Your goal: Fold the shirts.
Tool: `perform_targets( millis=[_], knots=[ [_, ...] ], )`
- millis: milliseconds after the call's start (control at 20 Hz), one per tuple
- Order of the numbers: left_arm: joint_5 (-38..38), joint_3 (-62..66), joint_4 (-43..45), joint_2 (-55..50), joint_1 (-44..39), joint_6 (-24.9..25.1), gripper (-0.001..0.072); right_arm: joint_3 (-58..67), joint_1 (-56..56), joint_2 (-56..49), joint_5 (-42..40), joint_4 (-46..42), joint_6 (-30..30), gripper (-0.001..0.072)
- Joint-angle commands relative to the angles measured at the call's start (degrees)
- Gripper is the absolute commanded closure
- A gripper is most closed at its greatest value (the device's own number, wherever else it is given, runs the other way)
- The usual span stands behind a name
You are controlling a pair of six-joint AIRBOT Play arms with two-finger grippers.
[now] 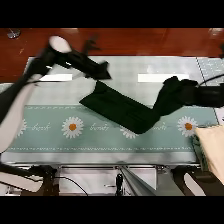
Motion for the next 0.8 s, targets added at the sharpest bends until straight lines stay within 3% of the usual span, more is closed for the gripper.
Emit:
perform_targets(
  millis=[0,150,350,550,600,650,750],
  knots=[
    [4.22,-5.33,2.01,14.38,13.73,1.22,0.069,6.36,14.21,-12.7,-9.75,0.76,2.21,0.0687],
    [9.46,-16.68,2.01,28.13,17.14,4.37,0.069,19.28,22.86,-30.05,-11.67,0.81,2.56,0.0687],
    [10.78,-34.18,1.99,43.54,15.19,4.96,0.069,35.6,28.06,-49.42,-11.72,1.11,3.89,0.0687],
    [12.2,-45.83,1.99,50.34,14.51,4.96,0.069,44.52,28.74,-61.79,-12.52,6.97,4.24,0.0664],
    [12.35,-47.5,1.99,50.25,14.51,4.98,0.069,45.11,28.65,-63.41,-13.0,8.39,5.31,0.0421],
    [12.48,-48.74,1.99,49.96,14.53,4.98,0.069,45.44,28.24,-64.43,-12.7,9.62,5.11,0.0085],
    [13.68,-50.6,2.01,49.33,14.56,5.01,0.069,45.88,26.1,-63.87,-9.49,9.79,5.11,0.0086]
  ],
)
